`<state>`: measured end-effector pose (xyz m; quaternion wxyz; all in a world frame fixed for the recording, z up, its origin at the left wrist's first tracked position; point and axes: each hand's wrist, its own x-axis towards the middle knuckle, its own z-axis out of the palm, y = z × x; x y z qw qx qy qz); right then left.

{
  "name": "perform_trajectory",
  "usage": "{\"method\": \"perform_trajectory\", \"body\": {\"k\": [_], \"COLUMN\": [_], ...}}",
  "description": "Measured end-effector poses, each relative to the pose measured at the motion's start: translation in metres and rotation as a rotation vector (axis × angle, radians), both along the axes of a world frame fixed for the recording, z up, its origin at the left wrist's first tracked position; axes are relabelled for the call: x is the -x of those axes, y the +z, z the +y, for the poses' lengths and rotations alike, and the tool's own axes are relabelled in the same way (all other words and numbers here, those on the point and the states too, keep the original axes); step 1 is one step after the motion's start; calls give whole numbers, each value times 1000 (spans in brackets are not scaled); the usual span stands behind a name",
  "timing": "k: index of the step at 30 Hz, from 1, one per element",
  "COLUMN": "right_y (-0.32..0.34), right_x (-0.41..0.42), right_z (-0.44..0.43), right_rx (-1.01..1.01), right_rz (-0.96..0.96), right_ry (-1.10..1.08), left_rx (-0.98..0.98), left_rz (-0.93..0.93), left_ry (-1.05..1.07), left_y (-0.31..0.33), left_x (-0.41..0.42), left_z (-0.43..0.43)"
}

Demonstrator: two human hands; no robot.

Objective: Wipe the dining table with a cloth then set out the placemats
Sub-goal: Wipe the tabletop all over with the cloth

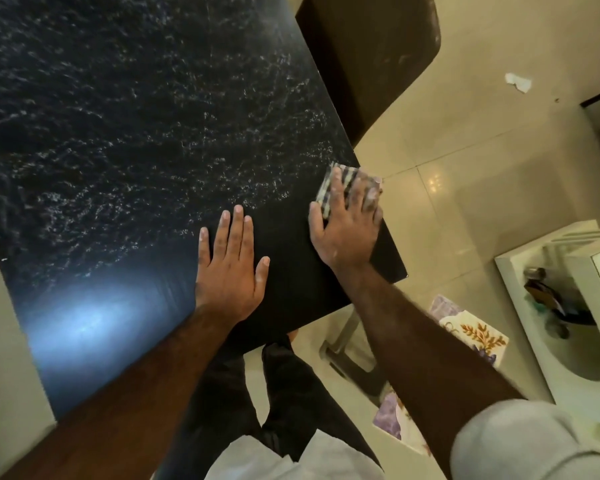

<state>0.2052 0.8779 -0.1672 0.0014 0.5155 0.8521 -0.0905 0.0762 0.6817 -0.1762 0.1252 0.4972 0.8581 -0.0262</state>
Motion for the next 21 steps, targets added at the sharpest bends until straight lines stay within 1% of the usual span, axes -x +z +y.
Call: {"method": "perform_trajectory", "body": {"k": [3,6,9,11,13,15,18,21], "right_y": [2,2,1,-1,-3,-4,-3,-1], "right_x": [5,-20,-55,-62,-49,-22,20,42], "right_z": [-18,-35,-34,-22,-7,3,-2,-34], "right_rx": [-3,16,2,9,9,-5,-18,-6], "right_rz": [17,14,0,-33,-37,-19,2,25], "right_ry": [115,176,81,0,-66,-87,15,140], "left_rx": [3,7,16,17,20,6,5,-5], "left_rz": [-3,-2,-12,-15,-16,-18,-21,-23], "left_ry": [-3,-2,4,5,5,8,3,-4], "left_y": [1,1,-2,-4,-4,-5,-4,-2], "left_x": [1,3,2,1,1,2,1,2], "left_z": [0,0,1,1,1,0,0,-1]}}
